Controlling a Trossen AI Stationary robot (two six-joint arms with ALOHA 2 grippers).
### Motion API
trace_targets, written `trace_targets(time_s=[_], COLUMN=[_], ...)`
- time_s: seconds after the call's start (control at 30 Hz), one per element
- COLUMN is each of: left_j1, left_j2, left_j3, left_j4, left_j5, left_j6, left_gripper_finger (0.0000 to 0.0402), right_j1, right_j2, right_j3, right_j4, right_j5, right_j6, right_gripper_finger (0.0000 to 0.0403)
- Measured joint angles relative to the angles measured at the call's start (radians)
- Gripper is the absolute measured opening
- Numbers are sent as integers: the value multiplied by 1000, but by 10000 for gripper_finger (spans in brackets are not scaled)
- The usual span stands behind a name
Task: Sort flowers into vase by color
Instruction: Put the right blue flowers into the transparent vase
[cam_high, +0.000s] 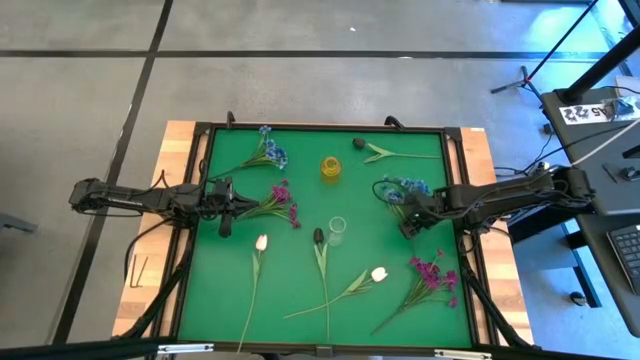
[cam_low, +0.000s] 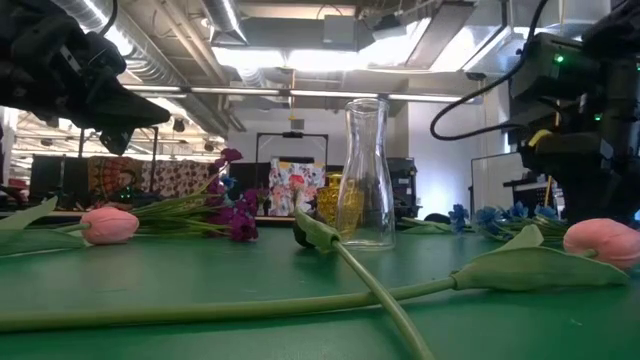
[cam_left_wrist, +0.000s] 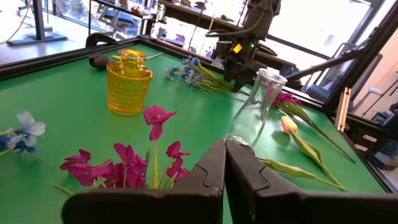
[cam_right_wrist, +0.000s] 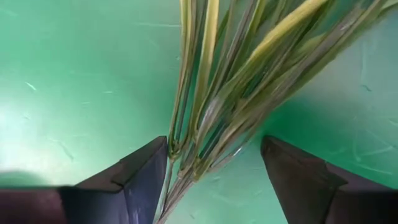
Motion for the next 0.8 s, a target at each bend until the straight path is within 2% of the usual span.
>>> trace_targets(time_s=[0.2, 0.47, 0.8], left_j1=[0, 0, 0], left_j2=[0, 0, 0], left_j3=[0, 0, 0], left_j4=[0, 0, 0], left_j5=[0, 0, 0], left_j6=[0, 0, 0], left_gripper_finger=[0, 0, 0], right_j1=[0, 0, -2], right_j2=[45, 54, 54], right_j3=[2, 25, 32], right_j4=[14, 5, 124], right_j5=[28, 75, 105], right_j6=[-49, -52, -55], right_gripper_finger=[239, 157, 72])
